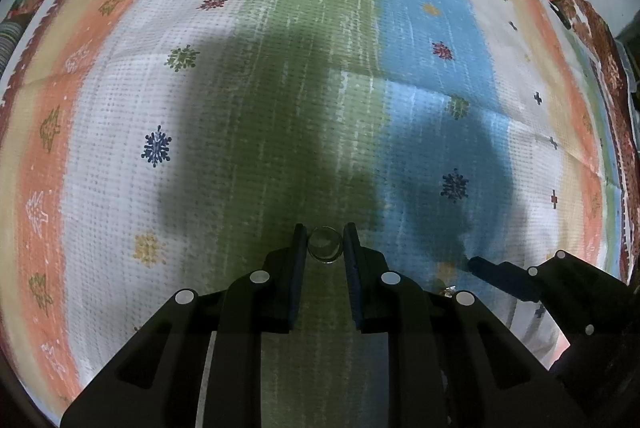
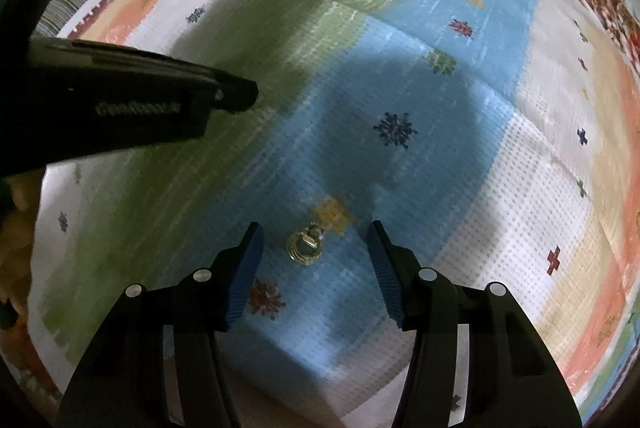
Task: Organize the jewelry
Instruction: 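Grasp the silver ring with left gripper while right grasps the gold ring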
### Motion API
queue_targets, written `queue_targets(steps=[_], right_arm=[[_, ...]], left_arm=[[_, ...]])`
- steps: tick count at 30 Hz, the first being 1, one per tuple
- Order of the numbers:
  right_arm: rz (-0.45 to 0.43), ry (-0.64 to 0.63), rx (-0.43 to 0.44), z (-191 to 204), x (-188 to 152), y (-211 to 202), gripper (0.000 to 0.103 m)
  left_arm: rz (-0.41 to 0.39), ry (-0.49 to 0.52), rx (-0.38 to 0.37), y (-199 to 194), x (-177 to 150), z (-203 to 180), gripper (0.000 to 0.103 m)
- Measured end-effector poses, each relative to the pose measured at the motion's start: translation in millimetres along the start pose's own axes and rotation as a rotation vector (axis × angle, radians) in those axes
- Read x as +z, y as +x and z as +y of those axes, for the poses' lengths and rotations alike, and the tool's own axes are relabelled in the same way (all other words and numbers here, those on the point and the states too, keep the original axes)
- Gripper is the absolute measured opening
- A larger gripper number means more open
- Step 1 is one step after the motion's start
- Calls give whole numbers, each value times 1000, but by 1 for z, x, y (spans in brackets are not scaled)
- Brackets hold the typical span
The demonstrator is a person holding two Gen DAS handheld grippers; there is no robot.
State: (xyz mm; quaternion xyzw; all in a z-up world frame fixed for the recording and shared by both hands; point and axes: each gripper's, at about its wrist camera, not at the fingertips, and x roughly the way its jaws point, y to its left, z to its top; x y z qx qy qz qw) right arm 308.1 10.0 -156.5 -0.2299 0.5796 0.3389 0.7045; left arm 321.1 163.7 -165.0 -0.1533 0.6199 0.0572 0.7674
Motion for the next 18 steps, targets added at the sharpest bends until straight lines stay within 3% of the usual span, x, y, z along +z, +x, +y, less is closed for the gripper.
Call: queue_targets(steps=[2,4,7,18], right_arm=[[2,-8,-15,1,1,2,44],[0,-6,-17,2,1,2,28],[2,-12,-16,4,0,3,17],[-33,19,-36,6,-6,-6,17]], left_arm=[[-1,2,1,0,-1,0,18],[-1,5,0,0,0,-1,18],[-1,7,5,1,-5,-8,18],[-21,17,31,-7,-13,-14,18]])
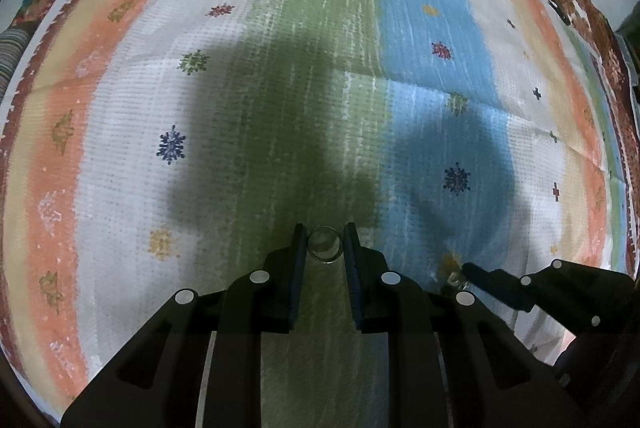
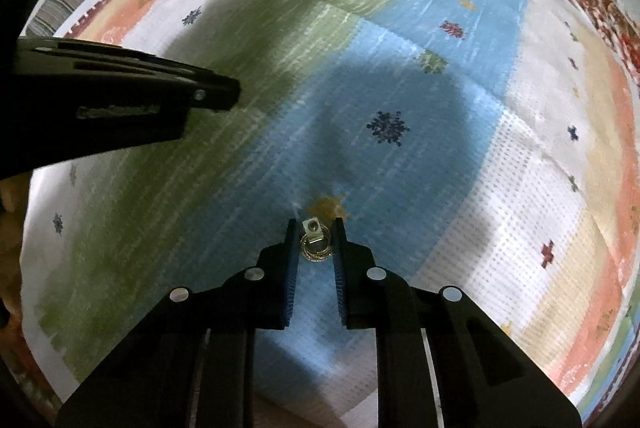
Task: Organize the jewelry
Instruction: 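Grasp the silver ring with left gripper while right grasps the gold ring, then carry both rings to the silver tin and lower them inside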
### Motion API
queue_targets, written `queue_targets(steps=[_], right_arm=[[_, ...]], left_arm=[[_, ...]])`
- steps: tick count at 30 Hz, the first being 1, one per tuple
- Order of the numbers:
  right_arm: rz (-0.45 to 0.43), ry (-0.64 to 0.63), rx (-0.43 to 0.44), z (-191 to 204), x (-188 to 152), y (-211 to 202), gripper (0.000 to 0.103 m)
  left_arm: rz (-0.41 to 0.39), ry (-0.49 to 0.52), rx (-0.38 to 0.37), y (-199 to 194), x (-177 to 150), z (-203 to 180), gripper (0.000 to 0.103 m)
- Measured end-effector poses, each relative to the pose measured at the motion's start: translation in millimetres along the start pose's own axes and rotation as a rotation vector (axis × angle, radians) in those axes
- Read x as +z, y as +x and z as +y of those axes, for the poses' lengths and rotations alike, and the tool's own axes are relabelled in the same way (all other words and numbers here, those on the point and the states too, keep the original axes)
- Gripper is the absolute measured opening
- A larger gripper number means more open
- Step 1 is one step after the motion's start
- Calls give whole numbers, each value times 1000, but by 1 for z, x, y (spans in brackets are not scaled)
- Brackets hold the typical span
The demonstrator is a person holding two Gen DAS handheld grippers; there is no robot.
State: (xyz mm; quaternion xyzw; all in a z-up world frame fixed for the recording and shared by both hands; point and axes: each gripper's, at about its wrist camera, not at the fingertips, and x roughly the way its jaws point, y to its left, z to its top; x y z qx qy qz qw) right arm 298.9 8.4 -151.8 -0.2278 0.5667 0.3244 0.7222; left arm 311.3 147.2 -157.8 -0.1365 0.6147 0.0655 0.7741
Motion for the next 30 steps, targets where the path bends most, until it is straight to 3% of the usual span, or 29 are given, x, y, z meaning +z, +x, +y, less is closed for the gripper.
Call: queue_targets(steps=[20,30], right_arm=[[-142,112,-72,-22,-36,-70,17],[-206,232,-86,-40,-66,-95,17]], left_arm=[[-101,111,-4,-49,-31,-40,18],[-200,170,-68,-92,-60,-69,18]])
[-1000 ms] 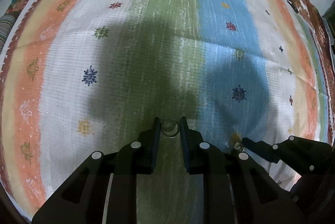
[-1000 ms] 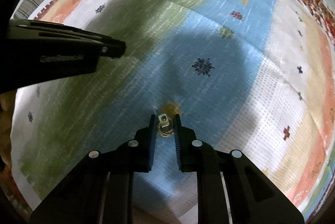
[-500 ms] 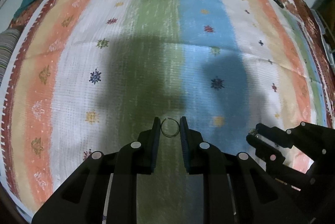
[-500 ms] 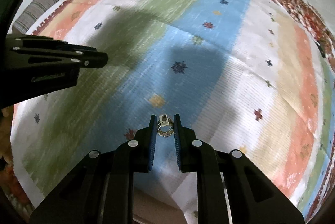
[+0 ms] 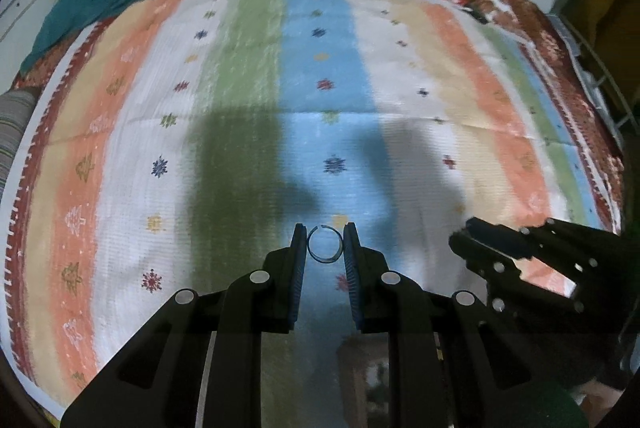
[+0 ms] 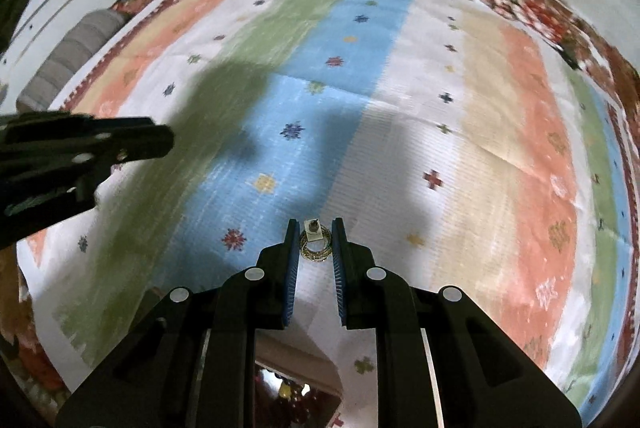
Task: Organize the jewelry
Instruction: 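Carry both rings to the silver tin and lower them inside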
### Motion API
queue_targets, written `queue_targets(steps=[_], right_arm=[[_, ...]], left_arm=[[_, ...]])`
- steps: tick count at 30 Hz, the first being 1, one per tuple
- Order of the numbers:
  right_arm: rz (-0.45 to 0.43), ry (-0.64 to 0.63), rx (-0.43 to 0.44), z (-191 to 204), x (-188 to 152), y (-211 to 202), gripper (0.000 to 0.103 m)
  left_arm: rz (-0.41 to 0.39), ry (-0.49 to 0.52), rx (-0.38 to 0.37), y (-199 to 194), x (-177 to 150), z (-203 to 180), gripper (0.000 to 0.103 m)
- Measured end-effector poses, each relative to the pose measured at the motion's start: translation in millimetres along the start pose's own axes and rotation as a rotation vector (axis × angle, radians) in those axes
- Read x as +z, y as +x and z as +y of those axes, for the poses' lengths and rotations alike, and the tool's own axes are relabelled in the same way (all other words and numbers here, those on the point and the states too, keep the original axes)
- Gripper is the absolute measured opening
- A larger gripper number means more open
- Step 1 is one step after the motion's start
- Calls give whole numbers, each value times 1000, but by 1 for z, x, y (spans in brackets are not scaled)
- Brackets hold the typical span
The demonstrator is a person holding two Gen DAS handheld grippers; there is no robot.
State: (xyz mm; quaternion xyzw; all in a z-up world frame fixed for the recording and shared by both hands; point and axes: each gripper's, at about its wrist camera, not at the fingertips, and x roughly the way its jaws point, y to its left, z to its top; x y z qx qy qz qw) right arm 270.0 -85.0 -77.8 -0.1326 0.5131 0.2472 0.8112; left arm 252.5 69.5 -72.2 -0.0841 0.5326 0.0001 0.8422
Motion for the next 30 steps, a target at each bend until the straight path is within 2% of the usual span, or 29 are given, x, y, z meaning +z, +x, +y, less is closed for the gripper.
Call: queue_targets(steps=[10,30], right_arm=[[-67,61,-22,-7,-15,-28,17],[-107,46,45,7,-61,-71,17]], left_arm=[[-68,57,-18,-31,-22,-22,18],[-181,127,-78,-92,-71,-47,18]])
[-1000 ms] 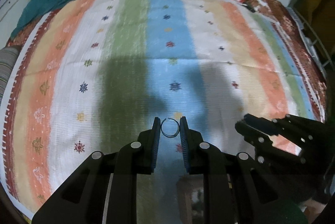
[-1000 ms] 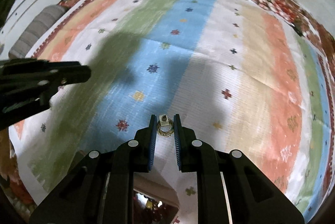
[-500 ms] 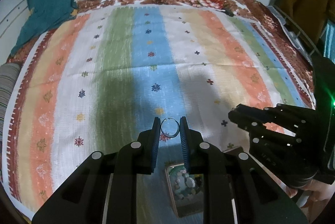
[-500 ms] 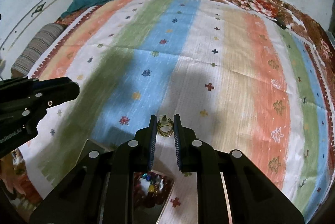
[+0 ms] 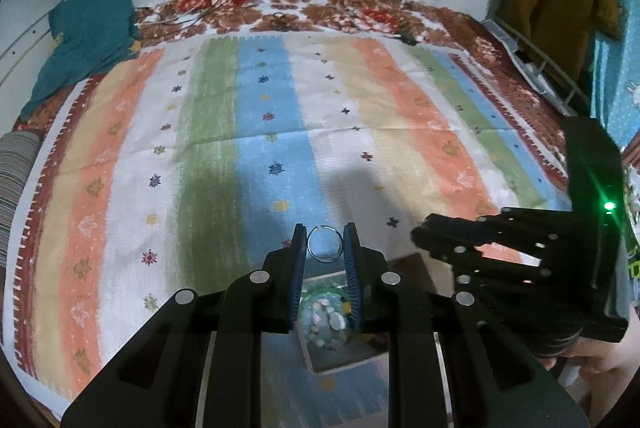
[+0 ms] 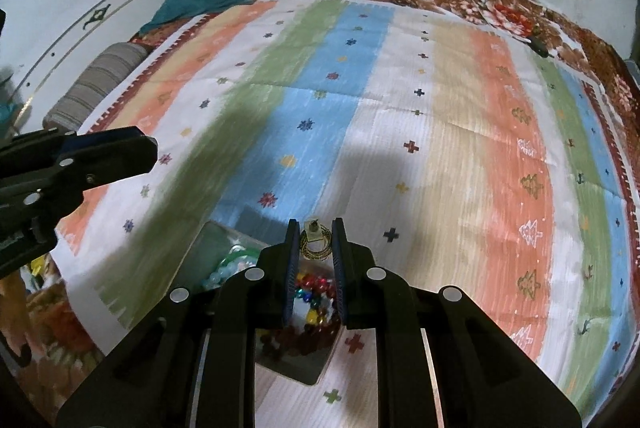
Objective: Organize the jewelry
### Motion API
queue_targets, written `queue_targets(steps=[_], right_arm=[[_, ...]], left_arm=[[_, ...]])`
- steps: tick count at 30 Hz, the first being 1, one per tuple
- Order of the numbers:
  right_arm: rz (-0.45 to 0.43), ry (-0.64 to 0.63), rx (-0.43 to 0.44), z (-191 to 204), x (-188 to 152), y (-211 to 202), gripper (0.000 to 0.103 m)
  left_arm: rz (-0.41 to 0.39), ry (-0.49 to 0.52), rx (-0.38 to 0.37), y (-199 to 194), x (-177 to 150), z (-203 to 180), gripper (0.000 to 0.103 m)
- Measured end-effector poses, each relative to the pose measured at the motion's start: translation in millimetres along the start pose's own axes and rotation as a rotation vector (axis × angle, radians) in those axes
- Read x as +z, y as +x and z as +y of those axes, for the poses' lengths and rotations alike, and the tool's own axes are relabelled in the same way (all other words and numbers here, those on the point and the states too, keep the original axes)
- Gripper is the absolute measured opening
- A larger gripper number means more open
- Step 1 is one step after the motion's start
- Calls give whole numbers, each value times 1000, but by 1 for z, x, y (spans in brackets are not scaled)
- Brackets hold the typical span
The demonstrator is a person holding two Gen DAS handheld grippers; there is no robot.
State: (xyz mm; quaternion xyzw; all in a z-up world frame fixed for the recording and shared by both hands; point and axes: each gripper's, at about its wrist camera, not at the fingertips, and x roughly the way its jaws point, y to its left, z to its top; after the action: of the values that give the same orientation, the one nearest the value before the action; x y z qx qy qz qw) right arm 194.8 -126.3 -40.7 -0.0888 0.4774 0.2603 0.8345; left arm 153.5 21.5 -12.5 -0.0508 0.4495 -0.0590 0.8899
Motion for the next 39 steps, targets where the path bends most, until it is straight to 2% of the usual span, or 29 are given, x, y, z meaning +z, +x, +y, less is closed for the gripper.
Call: queue_targets(steps=[15,17,18,19,26,32,37,39], right_arm=[[24,-11,37,12,-20,-7,18],[23,-3,26,10,-21,-7,25],[22,1,19,8,-21,-7,36],[20,3,10,7,-23,-8,42],[-15,8,-19,0,-30,-25,45],[-74,-9,-49,2,-40,-47,55],[-111,5,-32,0,-52,-63,63],[-122,12,-29,-1,-57,-68,67]], left_arm=[[21,26,-11,-6,-22,-18,19],[33,25,-5,-1,-23,-19,19],[40,20,-2,0,-23,-18,19],[44,14,0,1,-23,-17,20],[30,9,10,-9,-30,-15,27],[-15,28,31,-29,-42,-20,38],[-47,41,36,-41,-50,-24,52],[-58,46,42,-45,-54,-26,60]])
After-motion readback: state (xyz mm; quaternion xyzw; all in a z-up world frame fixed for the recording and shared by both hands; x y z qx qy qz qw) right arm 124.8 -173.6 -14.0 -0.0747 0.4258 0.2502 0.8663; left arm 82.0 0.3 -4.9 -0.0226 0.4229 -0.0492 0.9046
